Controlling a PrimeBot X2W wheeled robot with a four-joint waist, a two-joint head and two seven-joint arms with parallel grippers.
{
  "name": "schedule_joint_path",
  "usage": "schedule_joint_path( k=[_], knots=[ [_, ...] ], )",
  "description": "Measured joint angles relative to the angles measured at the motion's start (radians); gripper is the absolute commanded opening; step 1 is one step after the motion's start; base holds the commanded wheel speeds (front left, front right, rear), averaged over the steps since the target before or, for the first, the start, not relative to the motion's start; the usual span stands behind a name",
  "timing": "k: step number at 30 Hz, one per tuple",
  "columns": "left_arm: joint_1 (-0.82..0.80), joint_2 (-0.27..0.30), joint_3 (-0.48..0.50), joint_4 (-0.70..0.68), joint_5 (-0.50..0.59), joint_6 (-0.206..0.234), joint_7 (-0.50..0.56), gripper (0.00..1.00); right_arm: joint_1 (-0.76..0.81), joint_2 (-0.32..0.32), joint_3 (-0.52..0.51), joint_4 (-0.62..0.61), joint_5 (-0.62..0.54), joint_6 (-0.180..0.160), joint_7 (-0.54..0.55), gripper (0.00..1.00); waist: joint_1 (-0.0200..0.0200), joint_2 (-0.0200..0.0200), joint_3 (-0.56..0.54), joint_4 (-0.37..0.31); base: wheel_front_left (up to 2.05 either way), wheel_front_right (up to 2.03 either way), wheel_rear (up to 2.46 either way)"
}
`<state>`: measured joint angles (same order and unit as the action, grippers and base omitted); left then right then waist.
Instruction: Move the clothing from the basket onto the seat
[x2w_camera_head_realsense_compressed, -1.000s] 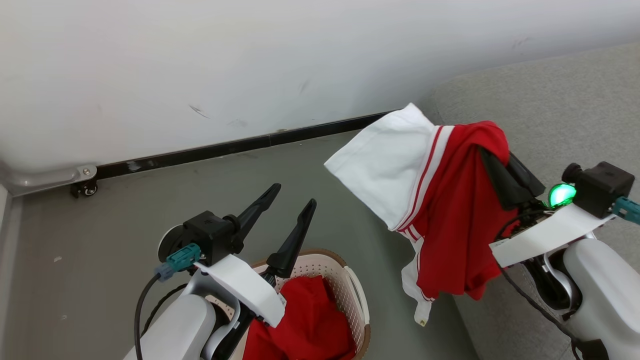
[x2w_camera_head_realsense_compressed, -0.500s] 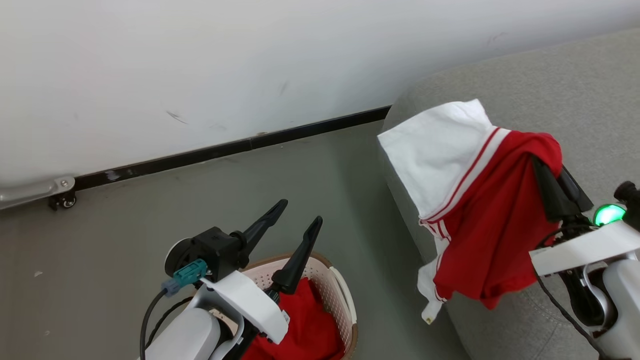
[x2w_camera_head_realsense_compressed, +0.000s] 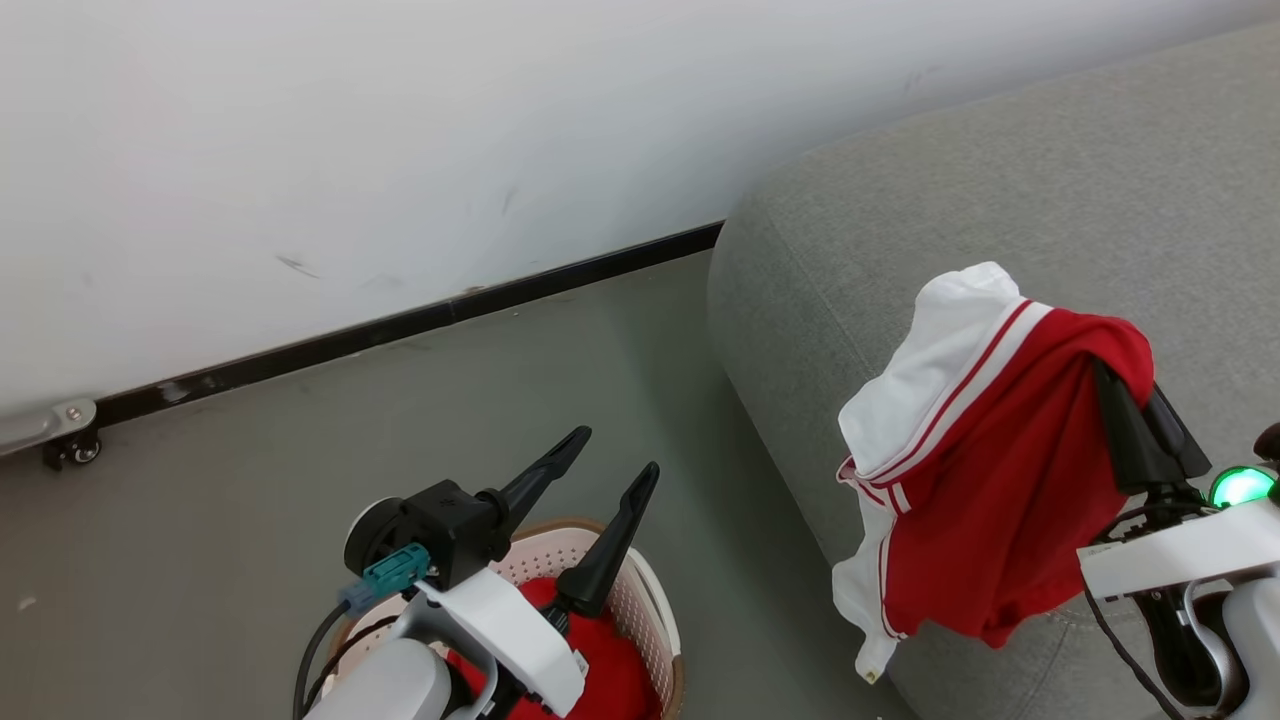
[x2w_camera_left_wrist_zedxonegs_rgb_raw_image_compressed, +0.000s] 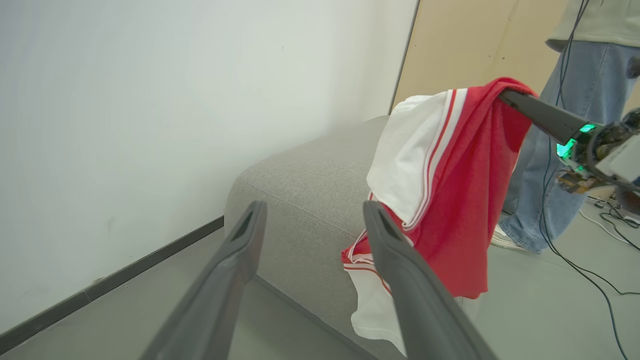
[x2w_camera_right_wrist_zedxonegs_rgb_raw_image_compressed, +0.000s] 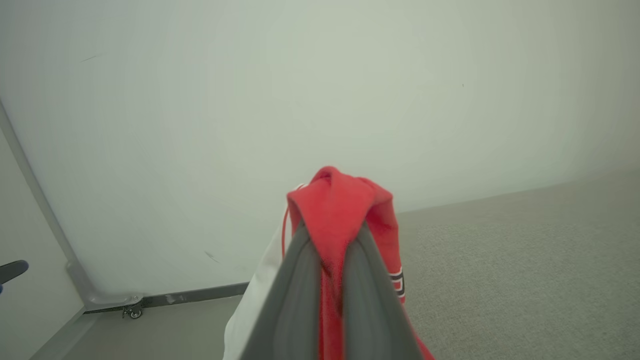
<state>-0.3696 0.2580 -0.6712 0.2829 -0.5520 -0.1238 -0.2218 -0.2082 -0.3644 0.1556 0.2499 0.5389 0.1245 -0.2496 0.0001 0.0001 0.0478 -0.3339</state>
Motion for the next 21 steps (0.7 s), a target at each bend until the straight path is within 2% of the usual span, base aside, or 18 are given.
schedule_joint_path(
  k=[12, 21],
  knots=[
    [0.023, 0.014, -0.015, 0.001, 0.000, -0.001, -0.009, 1.00, 0.067, 0.016, -0.030, -0.029, -0.022, 0.000, 0.000, 0.00, 0.0000, 0.0000, -0.022, -0.060, 0.00, 0.00, 0.00],
    [0.039, 0.020, -0.015, -0.008, 0.000, -0.001, -0.014, 1.00, 0.057, -0.002, -0.021, -0.024, -0.024, 0.000, 0.000, 0.00, -0.0001, 0.0000, -0.019, -0.071, 0.00, 0.00, 0.00]
  ],
)
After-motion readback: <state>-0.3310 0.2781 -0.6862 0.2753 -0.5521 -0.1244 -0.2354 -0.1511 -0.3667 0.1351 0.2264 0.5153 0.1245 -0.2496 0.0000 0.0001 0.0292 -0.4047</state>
